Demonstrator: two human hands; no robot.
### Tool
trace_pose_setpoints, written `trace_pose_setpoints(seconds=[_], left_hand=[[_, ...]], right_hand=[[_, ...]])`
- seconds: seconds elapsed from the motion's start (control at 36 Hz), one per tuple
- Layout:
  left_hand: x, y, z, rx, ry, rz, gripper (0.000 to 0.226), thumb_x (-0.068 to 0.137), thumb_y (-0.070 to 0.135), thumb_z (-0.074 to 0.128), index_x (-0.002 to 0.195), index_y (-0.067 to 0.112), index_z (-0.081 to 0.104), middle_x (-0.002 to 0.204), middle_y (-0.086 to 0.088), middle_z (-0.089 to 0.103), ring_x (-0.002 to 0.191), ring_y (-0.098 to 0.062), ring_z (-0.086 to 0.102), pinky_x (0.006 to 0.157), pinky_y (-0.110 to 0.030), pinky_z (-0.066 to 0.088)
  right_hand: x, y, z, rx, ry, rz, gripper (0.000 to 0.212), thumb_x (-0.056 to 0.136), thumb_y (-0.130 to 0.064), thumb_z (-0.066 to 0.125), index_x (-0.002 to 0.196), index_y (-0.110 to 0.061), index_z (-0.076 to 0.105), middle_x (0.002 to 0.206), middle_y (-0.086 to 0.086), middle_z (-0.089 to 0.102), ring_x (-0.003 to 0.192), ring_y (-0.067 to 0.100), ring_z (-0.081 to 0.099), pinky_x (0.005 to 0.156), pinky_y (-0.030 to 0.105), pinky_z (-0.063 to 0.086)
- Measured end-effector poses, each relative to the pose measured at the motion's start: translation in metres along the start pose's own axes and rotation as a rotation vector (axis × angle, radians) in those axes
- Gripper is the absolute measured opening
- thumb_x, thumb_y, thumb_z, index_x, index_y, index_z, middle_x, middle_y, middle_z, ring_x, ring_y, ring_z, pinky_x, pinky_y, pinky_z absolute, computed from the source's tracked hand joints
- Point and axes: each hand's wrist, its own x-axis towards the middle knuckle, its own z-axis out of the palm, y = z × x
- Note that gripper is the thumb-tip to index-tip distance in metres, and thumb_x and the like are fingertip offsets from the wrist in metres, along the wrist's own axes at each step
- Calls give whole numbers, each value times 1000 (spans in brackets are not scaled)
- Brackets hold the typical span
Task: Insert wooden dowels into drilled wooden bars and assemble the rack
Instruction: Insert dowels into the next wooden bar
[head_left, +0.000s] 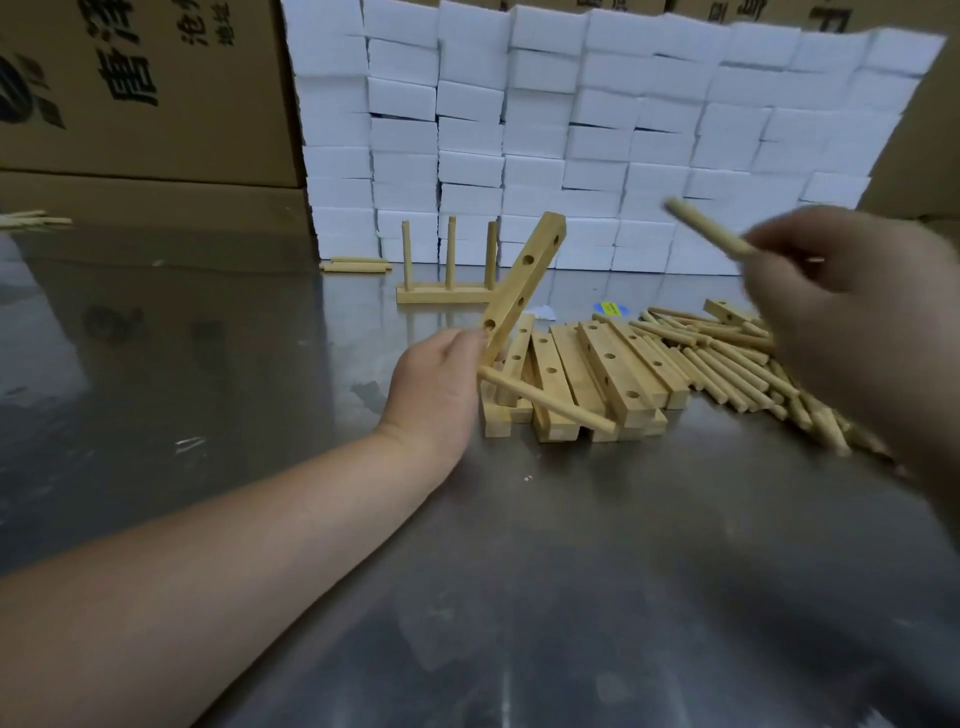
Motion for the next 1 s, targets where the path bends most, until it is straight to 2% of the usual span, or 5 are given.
trace_pose_setpoints(seconds=[0.22,0.39,0.67,0.86,1.0], left_hand=[[-2,0,-1,-110,-60,74,46,96,16,39,57,21,62,42,14,43,44,0,41,44,-11,34],[-3,0,-3,-196,-134,81,62,97,10,35,44,27,60,43,13,46,44,1,44,44,-10,35],[-3,-3,-4,-183,-138,61,34,92,4,26,73,7,55,53,1,52,49,-9,46,44,-17,37],[-5,1,-3,-171,-160,35,34,95,11,28,68,9,48,52,-2,46,44,-7,43,41,-17,36],[-6,-1,-3,-116,-225,80,28,99,21,37,93,30,62,57,11,51,51,-4,49,45,-15,40]], right_hand=[[-22,-40,43,414,-279,38,28,84,-20,48,69,-40,61,52,-10,55,42,2,44,39,11,32],[-31,-29,49,455,-323,85,34,74,-25,50,62,-54,64,93,-7,65,83,15,59,58,13,46],[-31,-20,52,507,-259,150,28,73,-25,50,63,-46,66,49,-3,52,36,2,37,34,12,28],[-31,-21,53,430,-282,99,13,70,-44,54,63,-49,63,74,-10,63,56,5,52,45,13,38],[-33,-18,54,441,-264,78,8,73,-44,55,70,-47,62,56,-11,54,49,2,46,42,11,34]])
